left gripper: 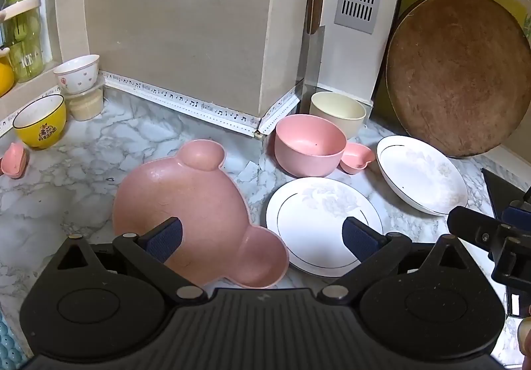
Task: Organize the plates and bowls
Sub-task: 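Move both tools toward the large white plate by the cutting board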
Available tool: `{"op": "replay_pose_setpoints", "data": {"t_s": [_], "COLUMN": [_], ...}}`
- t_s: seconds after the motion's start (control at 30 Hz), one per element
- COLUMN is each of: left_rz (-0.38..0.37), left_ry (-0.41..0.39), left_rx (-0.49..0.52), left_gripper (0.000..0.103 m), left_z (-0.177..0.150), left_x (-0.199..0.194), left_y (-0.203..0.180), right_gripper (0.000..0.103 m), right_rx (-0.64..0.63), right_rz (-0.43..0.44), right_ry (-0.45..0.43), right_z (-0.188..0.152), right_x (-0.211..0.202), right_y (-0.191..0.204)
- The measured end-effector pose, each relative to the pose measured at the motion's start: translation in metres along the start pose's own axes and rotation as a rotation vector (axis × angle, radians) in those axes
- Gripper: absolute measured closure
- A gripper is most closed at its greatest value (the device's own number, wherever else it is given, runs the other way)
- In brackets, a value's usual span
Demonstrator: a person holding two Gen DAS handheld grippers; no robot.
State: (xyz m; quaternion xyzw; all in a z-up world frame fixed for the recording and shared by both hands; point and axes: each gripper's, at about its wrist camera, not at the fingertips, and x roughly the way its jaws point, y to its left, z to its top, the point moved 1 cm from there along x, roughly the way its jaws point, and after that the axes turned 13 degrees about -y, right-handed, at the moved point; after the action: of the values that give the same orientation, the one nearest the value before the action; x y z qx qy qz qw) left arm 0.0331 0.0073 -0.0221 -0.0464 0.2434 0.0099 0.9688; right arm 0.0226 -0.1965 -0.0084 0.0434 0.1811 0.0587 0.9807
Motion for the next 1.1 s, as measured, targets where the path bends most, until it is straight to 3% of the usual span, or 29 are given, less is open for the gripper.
{"op": "replay_pose_setpoints", "data": {"t_s": [1.1], "left_rz": [-0.018], "left_ry": [-0.081], "left_rx": [0.019], "left_gripper": [0.0], "left_z": [0.008], "left_x": [-0.016], "left_y": [-0.004], "right_gripper": [0.004], "right_rx": [0.055], "right_rz": [0.033], "right_ry": [-0.051], "right_z": [0.006], "right_x": [-0.011], "right_y": [-0.001]}}
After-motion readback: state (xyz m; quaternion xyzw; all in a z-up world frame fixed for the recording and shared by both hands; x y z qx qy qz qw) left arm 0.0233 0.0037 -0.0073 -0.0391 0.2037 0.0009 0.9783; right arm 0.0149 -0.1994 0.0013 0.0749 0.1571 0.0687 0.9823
